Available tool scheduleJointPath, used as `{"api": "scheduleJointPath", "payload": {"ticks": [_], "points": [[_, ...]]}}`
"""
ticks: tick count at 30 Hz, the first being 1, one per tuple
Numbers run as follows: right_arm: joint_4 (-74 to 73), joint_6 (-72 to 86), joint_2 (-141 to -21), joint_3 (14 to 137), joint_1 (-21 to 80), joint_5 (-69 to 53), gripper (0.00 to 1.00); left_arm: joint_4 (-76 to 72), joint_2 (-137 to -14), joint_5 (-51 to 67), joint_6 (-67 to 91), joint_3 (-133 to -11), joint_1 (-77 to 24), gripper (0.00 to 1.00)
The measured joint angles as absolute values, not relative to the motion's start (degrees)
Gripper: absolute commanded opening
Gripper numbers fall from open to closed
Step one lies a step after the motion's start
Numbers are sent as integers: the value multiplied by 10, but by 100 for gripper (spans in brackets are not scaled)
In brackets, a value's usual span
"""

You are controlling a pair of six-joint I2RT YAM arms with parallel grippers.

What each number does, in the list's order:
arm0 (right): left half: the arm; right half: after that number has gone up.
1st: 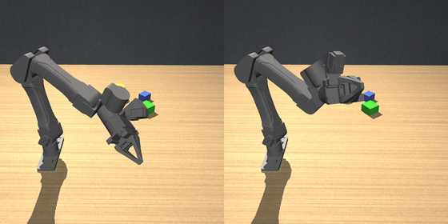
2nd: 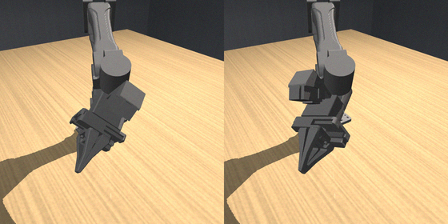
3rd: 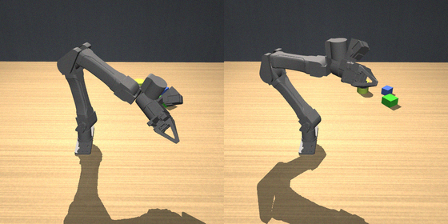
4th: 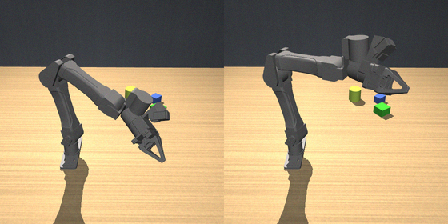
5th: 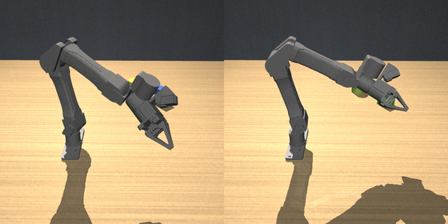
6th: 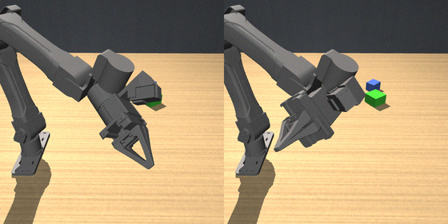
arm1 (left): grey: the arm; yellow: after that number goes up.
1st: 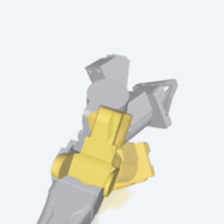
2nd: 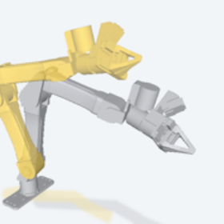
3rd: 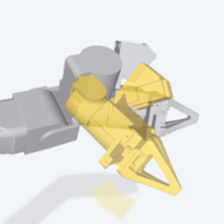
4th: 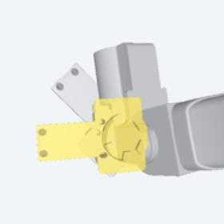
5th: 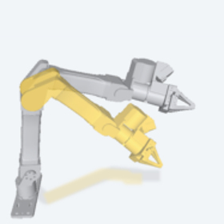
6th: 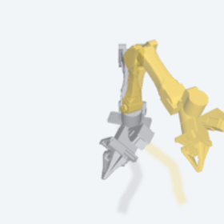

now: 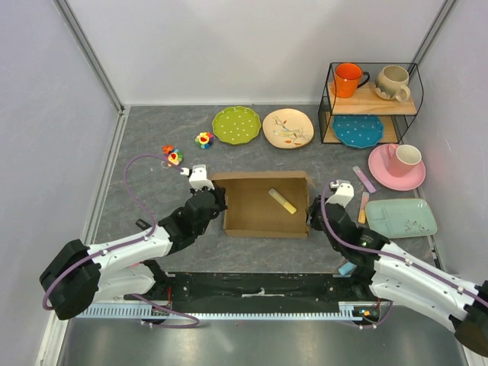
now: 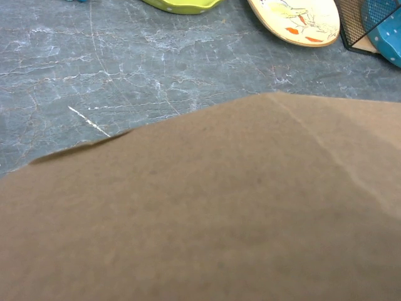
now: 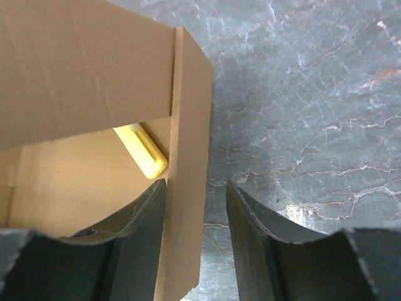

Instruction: Fold the paper box

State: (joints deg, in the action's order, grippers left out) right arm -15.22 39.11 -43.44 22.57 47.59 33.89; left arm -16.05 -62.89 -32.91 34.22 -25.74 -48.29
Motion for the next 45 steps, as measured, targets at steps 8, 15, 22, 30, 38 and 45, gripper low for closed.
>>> {"api": "scheduleJointPath", "payload": {"ticks": [8, 15, 22, 30, 38, 45], "points": [[-212, 388, -320, 276, 476, 372, 59, -136, -627, -329, 341, -267, -484, 12], [-253, 392, -316, 352, 476, 424, 63, -102, -630, -329, 333, -288, -485, 18], [-256, 369, -360, 435, 476, 460, 64, -47, -632, -327, 328, -289, -492, 21], [-175, 319, -451, 483, 476, 389, 64, 10, -627, -324, 329, -289, -496, 22], [-97, 296, -500, 405, 476, 250, 63, 138, -549, -338, 336, -293, -496, 23], [-26, 273, -557, 392, 477, 132, 61, 294, -456, -387, 369, -332, -496, 23]]}}
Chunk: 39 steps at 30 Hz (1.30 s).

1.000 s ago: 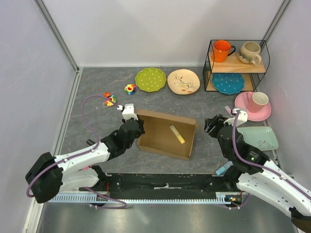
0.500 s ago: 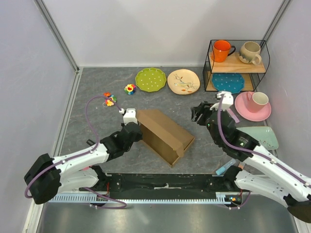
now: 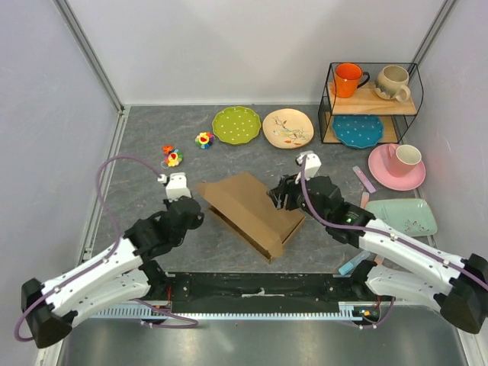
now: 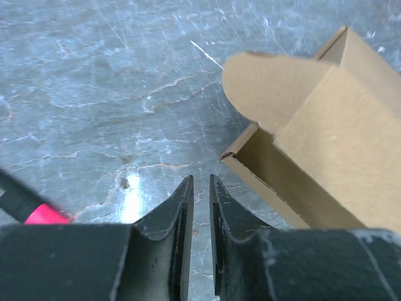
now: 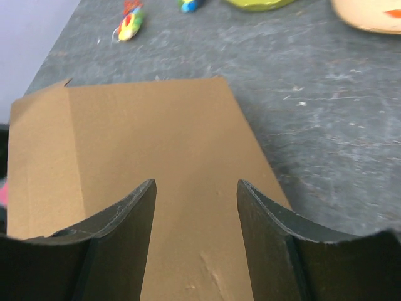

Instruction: Fold the paper box

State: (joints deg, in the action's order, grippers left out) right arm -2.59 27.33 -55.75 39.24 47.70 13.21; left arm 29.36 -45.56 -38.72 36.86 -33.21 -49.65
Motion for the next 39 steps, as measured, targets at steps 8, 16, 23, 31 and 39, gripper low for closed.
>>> {"api": "scheduleJointPath", "payload": {"ticks": [8, 16, 23, 31, 39], "points": [[-23, 249, -662, 393, 479, 24, 56, 391, -319, -425, 413, -381, -496, 25], [-76, 268, -620, 361, 482, 68, 70, 217, -388, -353, 354, -387, -494, 70], [-171, 323, -477, 405, 482, 184, 98, 133, -606, -175, 314, -481, -396, 75], [-240, 442, -415, 318, 482, 173, 98, 115, -670, -81, 316, -426, -329, 74], [-247, 513, -410, 252, 482, 131, 98, 80, -693, -11, 326, -377, -318, 70]]}}
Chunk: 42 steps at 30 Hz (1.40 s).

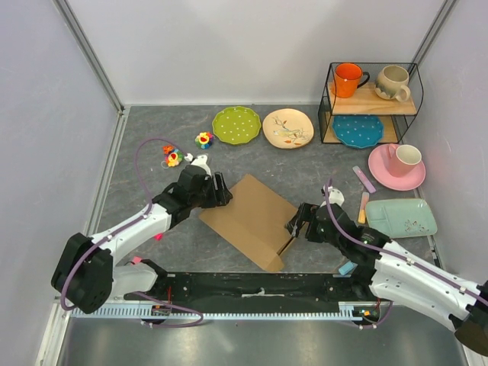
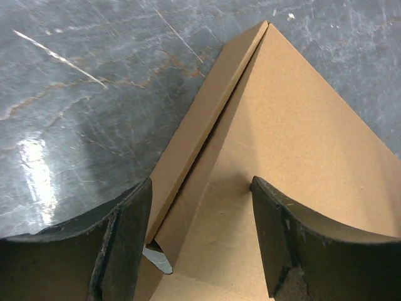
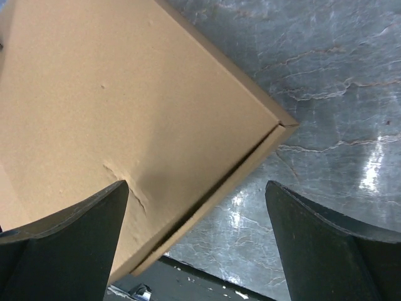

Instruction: Fold the paper box

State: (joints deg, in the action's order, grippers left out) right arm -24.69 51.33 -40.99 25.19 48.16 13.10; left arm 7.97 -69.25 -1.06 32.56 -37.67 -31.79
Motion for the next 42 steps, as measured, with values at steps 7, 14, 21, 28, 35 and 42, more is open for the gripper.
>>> {"api": "scheduleJointPath", "payload": {"ticks": [7, 14, 21, 28, 35, 42], "points": [[-189, 534, -467, 216, 481, 118, 95, 36, -698, 37, 345, -326, -318, 62], [-129, 495, -540, 231, 431, 128, 73, -6, -664, 48, 391, -266, -315, 50], [-40, 424, -695, 317, 321, 102, 62, -39, -616, 48, 450, -214, -319, 50], [-6, 391, -737, 346, 306, 88, 85, -11, -571, -17, 462, -213, -314, 70], [33, 373, -752, 330, 296, 51, 63, -27, -642, 6, 455, -270, -282, 53], [145, 401, -716, 241, 287, 35, 53, -116, -764, 69, 456, -286, -276, 37]]}}
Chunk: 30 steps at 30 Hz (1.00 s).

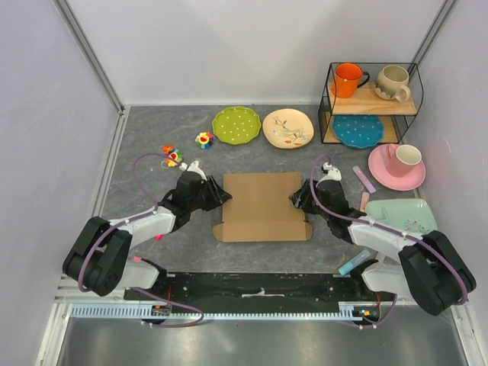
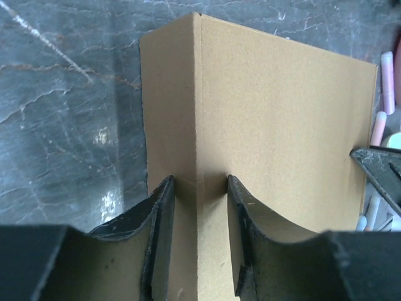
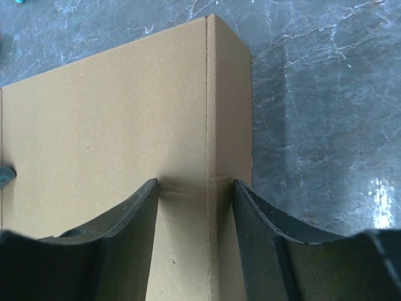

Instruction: Fold the paper box

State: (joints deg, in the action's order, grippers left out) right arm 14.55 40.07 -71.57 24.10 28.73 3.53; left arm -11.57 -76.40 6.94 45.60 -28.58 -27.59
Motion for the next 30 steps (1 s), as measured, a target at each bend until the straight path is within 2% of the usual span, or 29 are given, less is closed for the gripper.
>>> {"api": "scheduleJointPath", "payload": {"ticks": [2, 4, 5, 6, 9, 11, 15, 17, 19, 20, 21, 22, 24, 27, 28, 30], "points": [[158, 408, -699, 221, 286, 38, 52, -140, -775, 74, 456, -284, -274, 33], [166, 415, -686, 207, 286, 41, 56, -153, -781, 75, 456, -284, -274, 33], [168, 418, -681, 202, 286, 42, 60, -158, -783, 76, 456, -284, -274, 35], [168, 422, -676, 199, 286, 44, 68, -160, -785, 76, 456, -285, -274, 38], [145, 427, -658, 197, 287, 48, 79, -153, -787, 77, 456, -292, -274, 50], [112, 426, -636, 197, 289, 51, 80, -140, -781, 76, 456, -295, -276, 57], [45, 416, -599, 216, 292, 52, 80, -86, -743, 74, 456, -295, -279, 59], [35, 411, -591, 225, 293, 48, 78, -70, -714, 74, 456, -295, -279, 59], [29, 408, -584, 225, 293, 38, 69, -70, -689, 76, 456, -288, -280, 57], [30, 407, -581, 221, 293, 32, 66, -73, -678, 77, 456, -280, -280, 53], [33, 407, -578, 215, 293, 27, 58, -79, -670, 79, 457, -268, -281, 50], [36, 407, -575, 207, 293, 23, 54, -87, -663, 81, 459, -251, -281, 43], [49, 414, -569, 180, 293, 11, 47, -100, -661, 88, 464, -215, -281, 38], [81, 423, -559, 157, 291, 3, 38, -148, -660, 99, 482, -189, -282, 27], [88, 424, -556, 152, 290, 4, 37, -160, -661, 100, 486, -184, -283, 22], [97, 427, -551, 144, 290, 7, 38, -178, -662, 102, 489, -176, -283, 19]]}}
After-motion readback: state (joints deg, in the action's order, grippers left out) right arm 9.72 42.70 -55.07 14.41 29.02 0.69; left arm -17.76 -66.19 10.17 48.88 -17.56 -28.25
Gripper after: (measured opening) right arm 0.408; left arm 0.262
